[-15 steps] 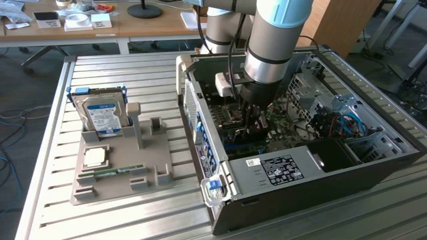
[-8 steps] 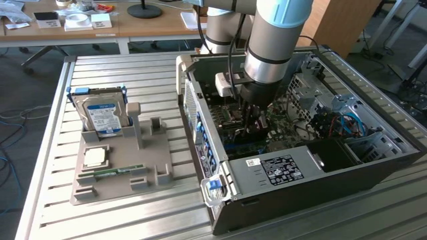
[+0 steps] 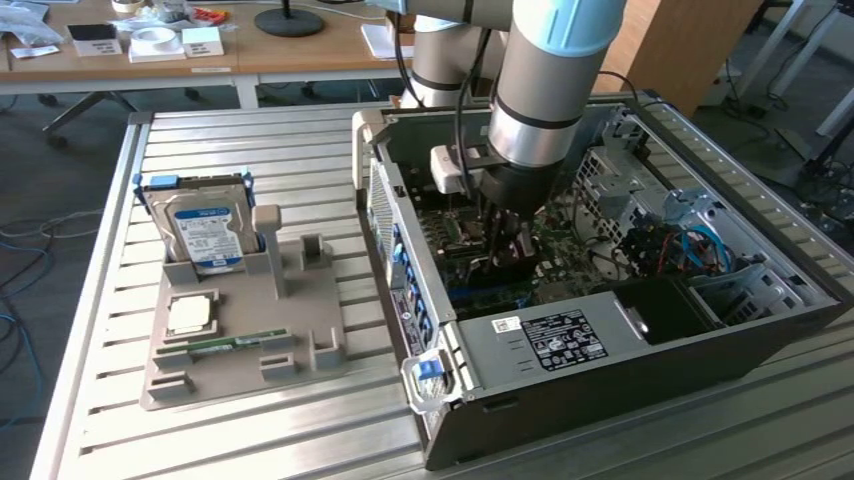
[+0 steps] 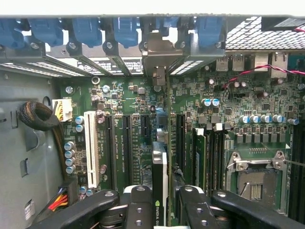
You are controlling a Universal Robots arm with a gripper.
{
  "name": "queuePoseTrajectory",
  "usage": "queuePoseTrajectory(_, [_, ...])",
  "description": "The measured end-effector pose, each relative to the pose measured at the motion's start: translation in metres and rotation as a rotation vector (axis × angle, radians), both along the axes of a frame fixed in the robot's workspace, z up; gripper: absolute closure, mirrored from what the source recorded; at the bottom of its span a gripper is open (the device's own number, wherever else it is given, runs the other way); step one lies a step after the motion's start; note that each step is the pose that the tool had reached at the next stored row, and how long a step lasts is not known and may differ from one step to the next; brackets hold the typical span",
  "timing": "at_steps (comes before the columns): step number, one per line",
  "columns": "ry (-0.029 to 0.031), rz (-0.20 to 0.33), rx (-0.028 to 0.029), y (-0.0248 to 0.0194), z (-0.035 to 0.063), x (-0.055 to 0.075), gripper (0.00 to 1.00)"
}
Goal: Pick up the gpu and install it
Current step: 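Insert the gpu into the slot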
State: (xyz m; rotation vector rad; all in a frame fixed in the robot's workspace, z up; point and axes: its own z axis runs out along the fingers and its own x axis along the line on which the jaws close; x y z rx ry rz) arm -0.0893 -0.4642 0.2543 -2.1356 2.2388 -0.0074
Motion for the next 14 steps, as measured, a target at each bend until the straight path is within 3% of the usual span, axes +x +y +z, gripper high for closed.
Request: queuePoseTrajectory(14, [-0.0004,-0.002,0.0005,0.0000,-0.0021,-0.0035,0.74])
